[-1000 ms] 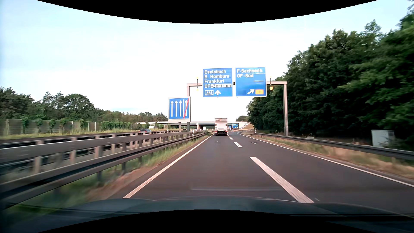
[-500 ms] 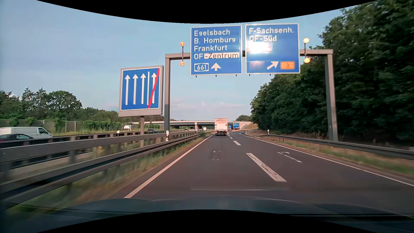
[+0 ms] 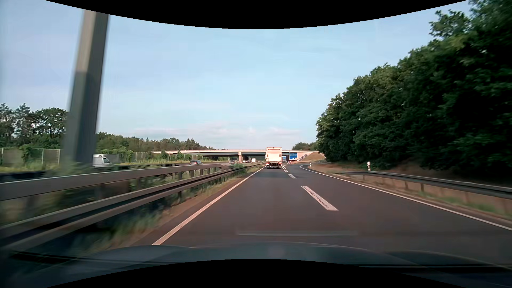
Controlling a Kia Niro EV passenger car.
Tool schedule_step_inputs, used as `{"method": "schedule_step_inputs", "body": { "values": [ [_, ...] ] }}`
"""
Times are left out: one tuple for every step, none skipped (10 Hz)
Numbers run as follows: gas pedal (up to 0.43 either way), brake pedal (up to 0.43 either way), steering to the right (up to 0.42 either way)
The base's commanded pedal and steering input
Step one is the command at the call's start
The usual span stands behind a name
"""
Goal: Follow the waypoints while adhering to traffic rules and regulations
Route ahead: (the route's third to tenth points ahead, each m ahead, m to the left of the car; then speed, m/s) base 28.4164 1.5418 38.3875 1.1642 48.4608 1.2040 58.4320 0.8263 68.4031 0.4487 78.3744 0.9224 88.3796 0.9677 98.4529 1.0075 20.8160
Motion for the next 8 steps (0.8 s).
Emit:
{"method": "schedule_step_inputs", "body": {
  "values": [
    [0.098,0.000,-0.002],
    [0.098,0.000,-0.002],
    [0.098,0.000,-0.002],
    [0.098,0.000,-0.001],
    [0.098,0.000,-0.002],
    [0.098,0.000,-0.002],
    [0.098,0.000,-0.002],
    [0.098,0.000,-0.001]
  ]
}}
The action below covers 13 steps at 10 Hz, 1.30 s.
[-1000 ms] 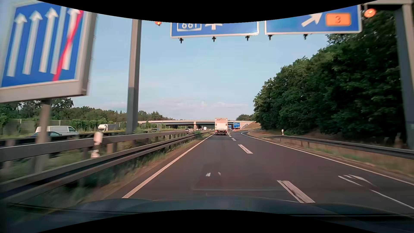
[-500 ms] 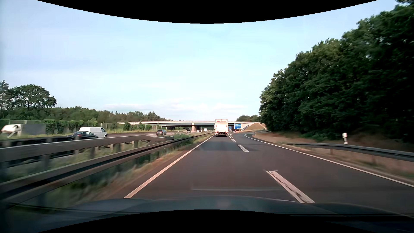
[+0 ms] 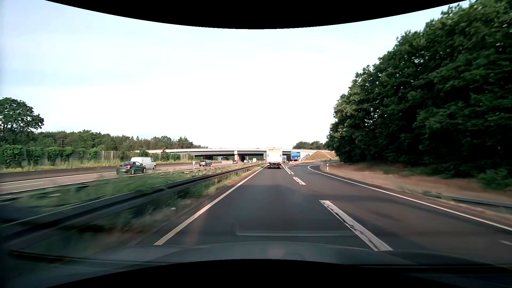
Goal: Follow the waypoints while adhering to traffic rules and regulations
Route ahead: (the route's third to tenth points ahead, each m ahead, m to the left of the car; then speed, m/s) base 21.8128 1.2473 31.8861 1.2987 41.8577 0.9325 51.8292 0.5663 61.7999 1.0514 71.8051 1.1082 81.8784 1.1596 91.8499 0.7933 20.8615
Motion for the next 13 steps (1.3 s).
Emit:
{"method": "schedule_step_inputs", "body": {
  "values": [
    [0.098,0.000,-0.001],
    [0.098,0.000,-0.001],
    [0.098,0.000,-0.001],
    [0.098,0.000,-0.001],
    [0.098,0.000,-0.001],
    [0.098,0.000,-0.001],
    [0.098,0.000,-0.001],
    [0.098,0.000,0.000],
    [0.098,0.000,0.000],
    [0.098,0.000,0.000],
    [0.098,0.000,0.000],
    [0.098,0.000,0.000],
    [0.098,0.000,0.000]
  ]
}}
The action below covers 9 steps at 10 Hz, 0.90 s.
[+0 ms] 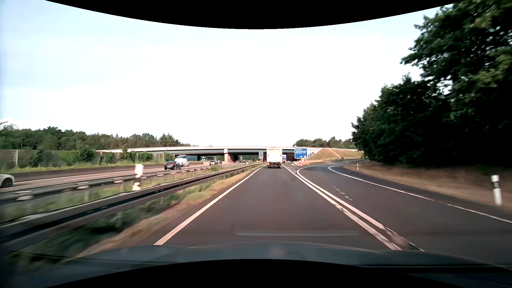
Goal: Follow the waypoints while adhering to traffic rules and regulations
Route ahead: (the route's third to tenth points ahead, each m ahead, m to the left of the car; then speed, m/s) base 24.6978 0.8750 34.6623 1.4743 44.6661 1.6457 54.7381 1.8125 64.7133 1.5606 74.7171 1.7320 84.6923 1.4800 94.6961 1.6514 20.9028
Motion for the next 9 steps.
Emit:
{"method": "schedule_step_inputs", "body": {
  "values": [
    [0.098,0.000,0.000],
    [0.098,0.000,0.000],
    [0.098,0.000,0.000],
    [0.110,0.000,0.000],
    [0.110,0.000,0.000],
    [0.110,0.000,0.000],
    [0.110,0.000,-0.001],
    [0.110,0.000,-0.001],
    [0.110,0.000,-0.001]
  ]
}}
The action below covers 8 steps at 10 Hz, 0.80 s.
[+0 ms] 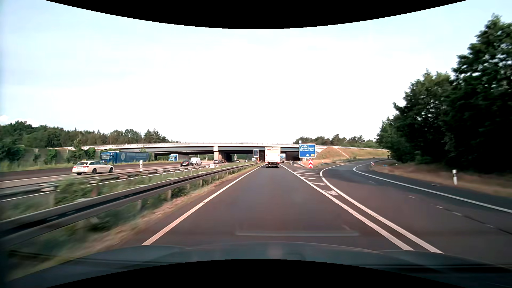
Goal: Follow the waypoints while adhering to traffic rules and regulations
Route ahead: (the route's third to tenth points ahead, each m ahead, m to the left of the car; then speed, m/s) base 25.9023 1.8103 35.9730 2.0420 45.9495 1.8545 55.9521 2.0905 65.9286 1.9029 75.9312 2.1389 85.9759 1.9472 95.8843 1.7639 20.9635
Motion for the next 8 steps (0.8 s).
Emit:
{"method": "schedule_step_inputs", "body": {
  "values": [
    [0.110,0.000,-0.001],
    [0.110,0.000,-0.001],
    [0.110,0.000,-0.001],
    [0.110,0.000,-0.001],
    [0.110,0.000,-0.002],
    [0.110,0.000,-0.002],
    [0.110,0.000,-0.004],
    [0.110,0.000,-0.004]
  ]
}}
